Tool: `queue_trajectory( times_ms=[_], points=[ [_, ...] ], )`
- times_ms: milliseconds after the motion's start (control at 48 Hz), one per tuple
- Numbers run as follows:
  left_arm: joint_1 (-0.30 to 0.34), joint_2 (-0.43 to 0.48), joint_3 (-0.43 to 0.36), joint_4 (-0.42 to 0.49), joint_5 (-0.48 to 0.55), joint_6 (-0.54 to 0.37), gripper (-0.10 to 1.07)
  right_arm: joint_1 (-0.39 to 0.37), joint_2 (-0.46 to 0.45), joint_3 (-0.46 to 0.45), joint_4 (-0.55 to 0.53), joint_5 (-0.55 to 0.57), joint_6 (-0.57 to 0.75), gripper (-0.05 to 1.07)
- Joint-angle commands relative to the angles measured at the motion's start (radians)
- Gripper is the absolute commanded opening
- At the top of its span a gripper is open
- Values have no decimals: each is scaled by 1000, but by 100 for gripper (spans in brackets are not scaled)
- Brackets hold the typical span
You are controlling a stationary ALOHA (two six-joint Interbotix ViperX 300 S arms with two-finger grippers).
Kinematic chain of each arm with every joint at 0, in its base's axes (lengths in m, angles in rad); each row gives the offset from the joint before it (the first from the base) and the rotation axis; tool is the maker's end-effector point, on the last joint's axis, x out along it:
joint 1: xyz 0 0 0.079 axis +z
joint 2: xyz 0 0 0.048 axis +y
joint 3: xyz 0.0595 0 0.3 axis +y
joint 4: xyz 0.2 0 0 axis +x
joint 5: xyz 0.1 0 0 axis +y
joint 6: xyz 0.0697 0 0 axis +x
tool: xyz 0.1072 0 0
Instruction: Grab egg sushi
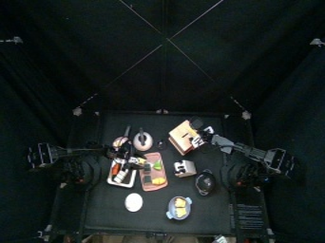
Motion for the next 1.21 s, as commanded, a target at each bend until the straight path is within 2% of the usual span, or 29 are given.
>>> queue_trajectory(
  times_ms=[0,208,333,521,896,1188],
  points=[
    [-2,-15,-9,-6,-3,2,94,2,-12,-21,-2,-2,2,88],
    [-2,-25,0,-31,-3,3,94,11,-12,-28,0,12,3,72],
    [-2,-28,0,-38,-3,3,94,20,-15,-26,6,-5,3,66],
    [-2,-29,3,-38,-3,3,94,38,-35,-40,17,-11,2,65],
    [-2,-31,3,-38,-3,3,94,130,-117,-35,72,-15,3,65],
    [-2,-34,5,-38,-3,2,94,187,-161,-21,41,-117,3,65]
  ],
)
